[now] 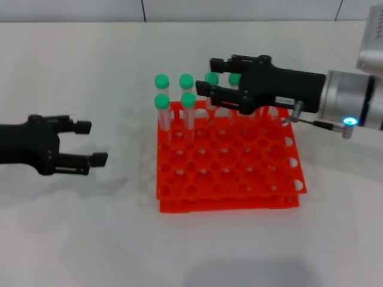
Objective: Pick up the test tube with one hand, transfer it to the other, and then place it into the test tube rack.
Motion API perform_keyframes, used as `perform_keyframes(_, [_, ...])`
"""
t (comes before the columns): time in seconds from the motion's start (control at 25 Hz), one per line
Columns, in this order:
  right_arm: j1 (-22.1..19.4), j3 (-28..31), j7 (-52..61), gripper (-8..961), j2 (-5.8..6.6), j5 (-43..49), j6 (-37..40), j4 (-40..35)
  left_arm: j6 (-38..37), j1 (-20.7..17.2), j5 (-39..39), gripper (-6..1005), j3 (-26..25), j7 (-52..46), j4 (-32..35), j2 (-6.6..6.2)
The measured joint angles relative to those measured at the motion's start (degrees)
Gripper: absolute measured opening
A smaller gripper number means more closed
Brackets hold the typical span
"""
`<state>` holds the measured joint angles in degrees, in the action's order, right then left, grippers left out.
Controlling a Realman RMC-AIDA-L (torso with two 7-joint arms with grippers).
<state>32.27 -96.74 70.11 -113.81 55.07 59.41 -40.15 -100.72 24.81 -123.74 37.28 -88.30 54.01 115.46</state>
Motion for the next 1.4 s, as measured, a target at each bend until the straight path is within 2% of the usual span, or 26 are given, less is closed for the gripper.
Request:
perform_keyframes(0.12, [-0.19, 1.39, 3.49, 571, 1.69, 2.34, 1.27, -0.01, -1.12, -0.03, 2.77, 880, -0.99, 0.89, 0.17, -0.41])
perform_keyframes(0.24, [-0.36, 5.75, 7.76, 571, 3.02, 8.43, 3.66, -0.04, -2.00, -0.03, 5.76, 880, -1.11, 1.14, 0.39, -1.04])
perform_keyframes(0.4, [-1.77, 13.63, 11.66, 572, 3.40, 17.52, 7.49, -1.93, -3.20, -0.01, 9.79, 880, -1.14, 1.23, 0.47, -1.71])
perform_keyframes(0.52, [-3.44, 19.67, 14.54, 572, 3.24, 24.62, 10.00, -4.89, -3.56, 0.02, 11.97, 880, -1.15, 1.27, 0.49, -1.79])
perform_keyframes(0.68, [-5.32, 25.26, 15.55, 571, 2.96, 28.86, 12.67, -6.53, -3.61, 0.02, 13.13, 880, -1.37, 1.29, 0.49, -1.61])
perform_keyframes(0.96, [-7.24, 26.73, 15.62, 570, 3.61, 29.15, 13.72, -6.57, -3.61, -0.16, 14.04, 880, -1.68, 1.28, 0.11, -1.13])
perform_keyframes(1.4, [-7.70, 26.95, 15.52, 570, 3.64, 29.84, 13.80, -6.24, -3.61, -0.20, 14.06, 880, -1.78, 1.00, 0.05, -0.63])
